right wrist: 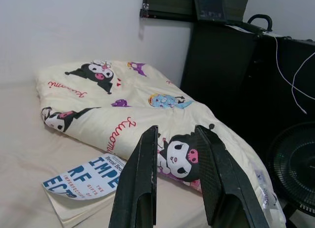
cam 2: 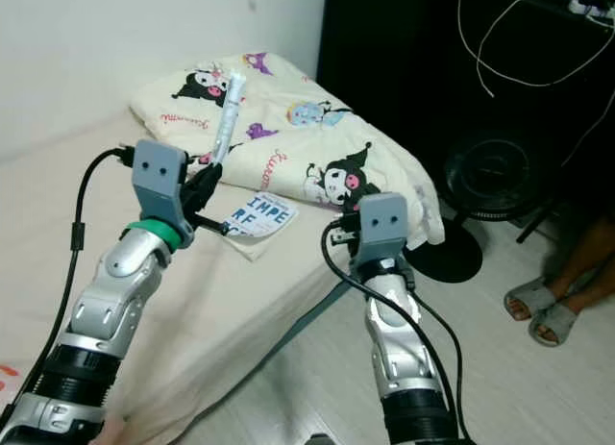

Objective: Clean up the room

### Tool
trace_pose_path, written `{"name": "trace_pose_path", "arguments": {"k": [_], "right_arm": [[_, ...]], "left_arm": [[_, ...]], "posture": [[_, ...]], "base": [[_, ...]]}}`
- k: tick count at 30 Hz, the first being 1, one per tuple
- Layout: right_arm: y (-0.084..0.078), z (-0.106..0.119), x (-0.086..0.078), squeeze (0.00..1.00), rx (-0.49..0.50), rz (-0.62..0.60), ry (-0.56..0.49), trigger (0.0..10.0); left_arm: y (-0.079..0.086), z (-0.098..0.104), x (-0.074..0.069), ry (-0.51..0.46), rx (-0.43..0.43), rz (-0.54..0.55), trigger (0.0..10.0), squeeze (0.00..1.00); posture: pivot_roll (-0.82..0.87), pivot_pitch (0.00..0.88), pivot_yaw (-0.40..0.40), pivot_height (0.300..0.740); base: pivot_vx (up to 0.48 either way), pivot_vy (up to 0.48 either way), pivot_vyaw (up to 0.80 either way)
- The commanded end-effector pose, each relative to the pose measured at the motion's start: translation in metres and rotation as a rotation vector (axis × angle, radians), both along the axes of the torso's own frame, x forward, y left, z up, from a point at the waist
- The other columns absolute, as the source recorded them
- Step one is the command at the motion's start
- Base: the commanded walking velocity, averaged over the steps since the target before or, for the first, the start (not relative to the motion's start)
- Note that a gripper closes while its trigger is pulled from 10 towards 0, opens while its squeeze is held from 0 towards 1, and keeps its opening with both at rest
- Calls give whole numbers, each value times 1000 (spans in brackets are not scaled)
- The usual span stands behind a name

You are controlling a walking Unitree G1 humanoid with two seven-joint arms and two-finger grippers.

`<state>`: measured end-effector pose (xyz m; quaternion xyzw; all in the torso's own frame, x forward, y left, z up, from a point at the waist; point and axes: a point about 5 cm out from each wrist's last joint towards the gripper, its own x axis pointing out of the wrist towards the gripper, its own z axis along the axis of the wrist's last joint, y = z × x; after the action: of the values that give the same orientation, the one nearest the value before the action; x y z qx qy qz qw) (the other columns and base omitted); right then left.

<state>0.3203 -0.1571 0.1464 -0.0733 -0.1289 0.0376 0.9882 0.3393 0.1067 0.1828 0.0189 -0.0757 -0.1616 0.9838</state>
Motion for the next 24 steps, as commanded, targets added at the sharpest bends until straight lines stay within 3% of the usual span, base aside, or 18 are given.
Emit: {"name": "trace_pose_path", "arguments": {"k": [1, 24], "right_arm": [[1, -6, -1, 0, -1, 3, 17, 10000], [4, -7, -1, 0, -1, 18, 14, 10000]], "left_arm": [[3, -7, -1, 18, 1, 6, 10000, 0], [3, -9, -3, 10, 28, 0, 10000, 0]], "posture": [[-81, 11, 43, 714], [-74, 10, 42, 714]], "base": [[0, 0, 0], [0, 0, 0]]}}
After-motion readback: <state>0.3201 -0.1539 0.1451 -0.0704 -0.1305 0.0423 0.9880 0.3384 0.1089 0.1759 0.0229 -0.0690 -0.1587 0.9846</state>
